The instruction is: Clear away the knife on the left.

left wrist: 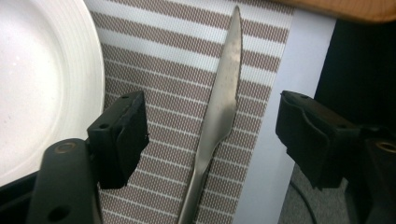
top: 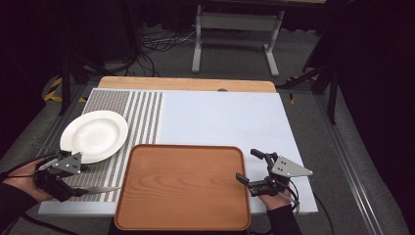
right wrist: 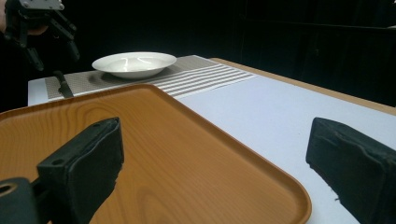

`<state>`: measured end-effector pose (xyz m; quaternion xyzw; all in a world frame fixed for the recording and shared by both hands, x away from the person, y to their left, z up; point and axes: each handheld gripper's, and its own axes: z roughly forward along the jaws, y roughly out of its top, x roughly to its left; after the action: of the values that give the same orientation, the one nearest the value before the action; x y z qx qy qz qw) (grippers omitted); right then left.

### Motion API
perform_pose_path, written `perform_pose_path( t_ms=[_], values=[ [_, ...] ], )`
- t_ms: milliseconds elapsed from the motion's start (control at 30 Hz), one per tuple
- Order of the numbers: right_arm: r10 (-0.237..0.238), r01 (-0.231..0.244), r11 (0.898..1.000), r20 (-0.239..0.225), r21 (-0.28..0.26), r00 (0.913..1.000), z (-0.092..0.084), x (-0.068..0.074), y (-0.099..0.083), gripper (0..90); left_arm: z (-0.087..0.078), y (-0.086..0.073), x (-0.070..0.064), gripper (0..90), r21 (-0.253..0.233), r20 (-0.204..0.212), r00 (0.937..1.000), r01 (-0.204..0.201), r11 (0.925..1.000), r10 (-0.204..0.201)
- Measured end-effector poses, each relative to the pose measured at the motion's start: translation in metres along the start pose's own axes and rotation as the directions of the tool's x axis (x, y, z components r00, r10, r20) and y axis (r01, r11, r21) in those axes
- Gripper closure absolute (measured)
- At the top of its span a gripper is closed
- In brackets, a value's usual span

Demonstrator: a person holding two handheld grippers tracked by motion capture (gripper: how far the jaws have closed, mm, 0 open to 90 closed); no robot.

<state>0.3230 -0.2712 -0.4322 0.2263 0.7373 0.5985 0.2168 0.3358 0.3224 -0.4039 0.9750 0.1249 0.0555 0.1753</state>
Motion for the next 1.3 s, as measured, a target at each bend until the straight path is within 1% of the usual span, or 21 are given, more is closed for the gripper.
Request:
perform_pose_path(
  t_ms=[100,200,333,467,533,567,600,733,833,867,900,933,967,1000,1033,1133,1167,1200,1233,1267,1300],
  values=[
    [0.002,-0.002,1.000,-0.001,-0.001,1.0000,0.000,0.000,0.000,4.7,0.000,-0.005,0.002,27.9,0.029,0.009,0.9999,0.009,0.9995,-0.010],
    [0.001,-0.001,1.000,-0.001,0.000,1.0000,0.000,0.000,0.000,4.7,0.000,-0.010,0.005,29.9,0.045,0.022,0.9997,0.003,0.9990,-0.004],
    [-0.002,0.002,1.000,-0.002,0.002,1.0000,0.001,0.000,0.000,4.8,0.001,-0.014,0.007,31.2,0.074,0.026,0.9997,0.000,0.9973,-0.002],
    [-0.005,0.005,1.000,-0.003,0.005,1.0000,0.001,0.001,0.000,4.8,0.004,-0.018,0.008,34.9,0.104,0.038,0.9990,-0.026,0.9943,0.022],
    [-0.006,0.006,1.000,-0.004,0.006,1.0000,0.002,0.001,0.000,4.8,0.007,-0.020,0.007,38.2,0.134,0.027,0.9971,-0.075,0.9881,0.072],
    [-0.007,0.007,1.000,-0.002,0.007,1.0000,0.001,0.002,0.000,4.8,0.008,-0.021,0.006,39.5,0.139,0.028,0.9964,-0.083,0.9868,0.080],
    [-0.008,0.008,1.000,-0.002,0.008,1.0000,0.001,0.002,0.000,4.8,0.008,-0.022,0.007,40.3,0.152,0.031,0.9946,-0.103,0.9830,0.099],
    [-0.008,0.008,1.000,-0.001,0.011,1.0000,0.002,0.002,0.000,4.8,0.011,-0.025,0.007,46.0,0.173,0.038,0.9918,-0.127,0.9768,0.122],
    [-0.010,0.010,1.000,-0.003,0.010,0.9999,0.002,0.002,0.000,4.8,0.014,-0.026,0.008,50.3,0.197,0.054,0.9879,-0.154,0.9684,0.146],
    [-0.011,0.011,1.000,-0.004,0.011,0.9999,0.002,0.002,0.000,4.8,0.014,-0.026,0.008,51.3,0.197,0.054,0.9879,-0.154,0.9684,0.146],
    [-0.011,0.011,1.000,-0.004,0.012,0.9999,0.002,0.002,0.000,4.8,0.016,-0.026,0.009,52.0,0.203,0.060,0.9864,-0.162,0.9656,0.153],
    [-0.011,0.011,1.000,-0.004,0.012,0.9999,0.002,0.002,0.000,4.8,0.018,-0.027,0.009,52.6,0.218,0.065,0.9826,-0.184,0.9583,0.174],
    [-0.011,0.011,1.000,-0.004,0.012,0.9999,0.002,0.002,0.000,4.8,0.018,-0.027,0.009,53.9,0.218,0.065,0.9826,-0.184,0.9583,0.174],
    [-0.011,0.011,1.000,-0.005,0.013,0.9999,0.002,0.003,0.000,4.8,0.019,-0.027,0.010,56.3,0.238,0.071,0.9795,-0.200,0.9504,0.189],
    [-0.011,0.011,1.000,-0.005,0.013,0.9999,0.002,0.003,0.000,4.8,0.019,-0.027,0.010,57.6,0.238,0.071,0.9795,-0.200,0.9504,0.189],
    [-0.013,0.013,1.000,-0.006,0.014,0.9999,0.002,0.003,0.000,4.9,0.022,-0.026,0.011,61.0,0.267,0.078,0.9766,-0.214,0.9395,0.200],
    [-0.013,0.013,1.000,-0.006,0.013,0.9999,0.002,0.003,0.000,4.9,0.023,-0.026,0.012,62.2,0.274,0.077,0.9766,-0.214,0.9376,0.201],
    [-0.014,0.014,1.000,-0.006,0.014,0.9999,0.002,0.003,0.000,4.9,0.025,-0.025,0.013,63.9,0.284,0.086,0.9746,-0.223,0.9325,0.207],
    [-0.013,0.013,1.000,-0.007,0.013,0.9999,0.002,0.003,0.000,4.9,0.025,-0.025,0.013,64.8,0.291,0.085,0.9741,-0.226,0.9297,0.210],
    [-0.013,0.013,1.000,-0.007,0.013,0.9999,0.002,0.003,0.000,4.9,0.025,-0.025,0.013,65.7,0.291,0.085,0.9741,-0.226,0.9297,0.210],
    [-0.013,0.013,1.000,-0.008,0.013,0.9999,0.002,0.003,-0.001,4.9,0.026,-0.024,0.013,65.7,0.302,0.086,0.9730,-0.230,0.9250,0.214]
  ],
)
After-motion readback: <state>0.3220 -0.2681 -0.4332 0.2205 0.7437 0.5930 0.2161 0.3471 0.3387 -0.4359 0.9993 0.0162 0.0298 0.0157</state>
